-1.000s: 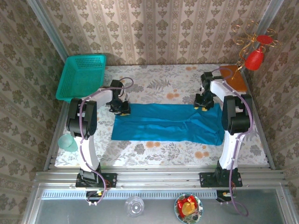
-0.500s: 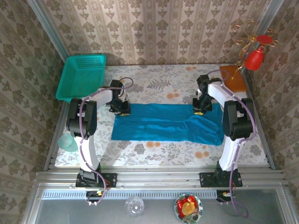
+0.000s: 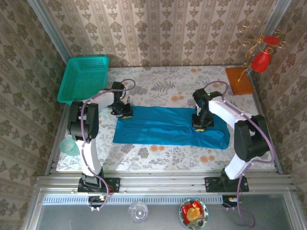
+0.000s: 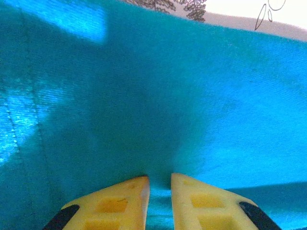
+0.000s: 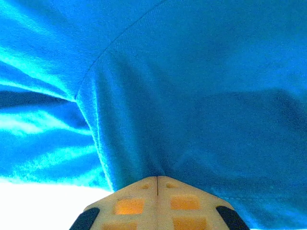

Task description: Fold the inside-out t-shirt

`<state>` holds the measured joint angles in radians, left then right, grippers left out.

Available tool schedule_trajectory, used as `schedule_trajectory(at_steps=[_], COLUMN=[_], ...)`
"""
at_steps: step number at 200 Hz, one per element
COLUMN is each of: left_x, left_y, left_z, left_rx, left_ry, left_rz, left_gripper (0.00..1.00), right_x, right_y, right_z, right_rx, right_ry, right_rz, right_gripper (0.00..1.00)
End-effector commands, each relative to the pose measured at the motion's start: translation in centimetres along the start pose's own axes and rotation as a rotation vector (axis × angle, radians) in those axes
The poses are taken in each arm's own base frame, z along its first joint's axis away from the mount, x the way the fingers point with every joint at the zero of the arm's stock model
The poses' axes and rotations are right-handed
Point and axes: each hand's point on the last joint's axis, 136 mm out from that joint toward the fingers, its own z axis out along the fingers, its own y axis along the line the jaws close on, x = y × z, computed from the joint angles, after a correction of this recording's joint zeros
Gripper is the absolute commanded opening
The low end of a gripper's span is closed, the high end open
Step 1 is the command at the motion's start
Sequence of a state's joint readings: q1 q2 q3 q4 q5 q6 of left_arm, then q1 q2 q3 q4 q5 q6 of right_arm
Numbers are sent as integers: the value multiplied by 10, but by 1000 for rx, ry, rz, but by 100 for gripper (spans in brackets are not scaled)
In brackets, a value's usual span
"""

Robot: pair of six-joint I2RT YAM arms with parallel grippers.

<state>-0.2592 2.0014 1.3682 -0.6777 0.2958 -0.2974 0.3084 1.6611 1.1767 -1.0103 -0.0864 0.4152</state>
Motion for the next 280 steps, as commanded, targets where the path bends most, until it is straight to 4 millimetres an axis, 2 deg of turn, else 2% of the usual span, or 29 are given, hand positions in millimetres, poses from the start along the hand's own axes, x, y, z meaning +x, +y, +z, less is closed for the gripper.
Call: schedule_trajectory(at_steps=[1, 16, 41, 80, 103, 140, 161, 178, 187, 209, 230, 257, 280], left_x=[5, 2, -6, -11, -4, 19, 34, 46, 49, 58, 58, 46, 36], left_y=[16, 14, 6, -20, -33, -21, -4, 9, 15, 23, 18, 7, -2], left_z=[2, -3, -17, -39, -44, -34, -20, -9, -5, 2, -3, -23, -35], left_rx=[-44, -39, -26, 14, 32, 16, 7, 0, -4, -14, -2, 24, 42], left_ry=[14, -1, -37, -85, -88, -58, -24, -2, 3, 29, 17, -37, -67], left_rz=[-4, -3, 4, 45, 63, 41, -1, -38, -51, -64, -58, -46, -29], left_gripper=[21, 21, 21, 22, 22, 22, 23, 23, 23, 23, 23, 23, 23], right_x=[18, 13, 2, -6, -8, -6, 2, 13, 15, 11, -4, -37, -68], right_y=[6, 6, -6, -47, -61, -64, -87, -115, -121, -121, -117, -107, -94], right_z=[-14, -26, -37, -24, -8, 30, 47, 51, 50, 42, 20, -12, -24], right_rx=[-10, -26, -40, -56, -126, -271, -204, -74, -47, -59, -97, -177, -253], right_ry=[4, -49, -100, -137, -134, -72, -47, -47, -57, -80, -144, -255, -274], right_rz=[50, 57, 94, 227, 322, 455, 590, 686, 697, 689, 660, 570, 468], right_gripper=[19, 26, 33, 34, 36, 41, 43, 44, 45, 45, 44, 45, 48])
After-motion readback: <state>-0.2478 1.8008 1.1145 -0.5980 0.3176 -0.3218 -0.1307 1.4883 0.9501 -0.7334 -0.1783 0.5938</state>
